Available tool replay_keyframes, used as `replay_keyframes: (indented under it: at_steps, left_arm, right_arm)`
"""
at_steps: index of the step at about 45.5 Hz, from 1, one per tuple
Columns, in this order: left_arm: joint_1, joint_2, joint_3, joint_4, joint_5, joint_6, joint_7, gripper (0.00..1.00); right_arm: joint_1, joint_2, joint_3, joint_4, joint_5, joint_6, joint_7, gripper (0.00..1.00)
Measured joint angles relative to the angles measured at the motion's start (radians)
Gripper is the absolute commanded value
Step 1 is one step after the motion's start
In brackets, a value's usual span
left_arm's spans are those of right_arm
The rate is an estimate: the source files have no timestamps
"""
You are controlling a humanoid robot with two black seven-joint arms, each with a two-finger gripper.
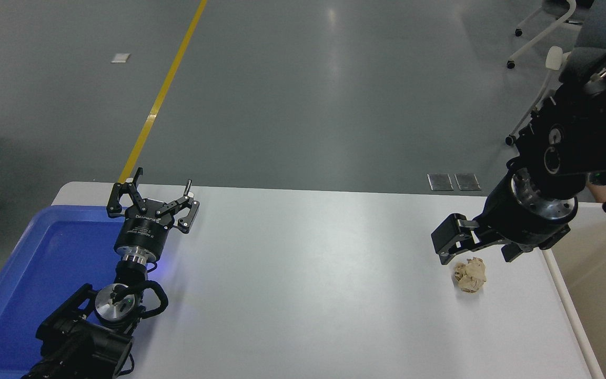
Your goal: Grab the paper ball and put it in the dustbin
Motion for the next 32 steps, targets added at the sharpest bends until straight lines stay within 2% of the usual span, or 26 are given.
replay_keyframes:
  at_steps: [20, 32]
  left_arm:
    - [0.000, 0.000, 0.000, 0.000, -0.001, 0.000, 0.001, 0.99]
    - [0.000, 0.000, 0.000, 0.000, -0.001, 0.000, 0.001, 0.99]
  right_arm:
    - [-0.009, 0.005, 0.006, -0.012, 0.001, -0.009, 0.000, 1.00]
    - [-0.036, 0.000, -0.001, -0.029, -0.007, -0.068, 0.001, 1.00]
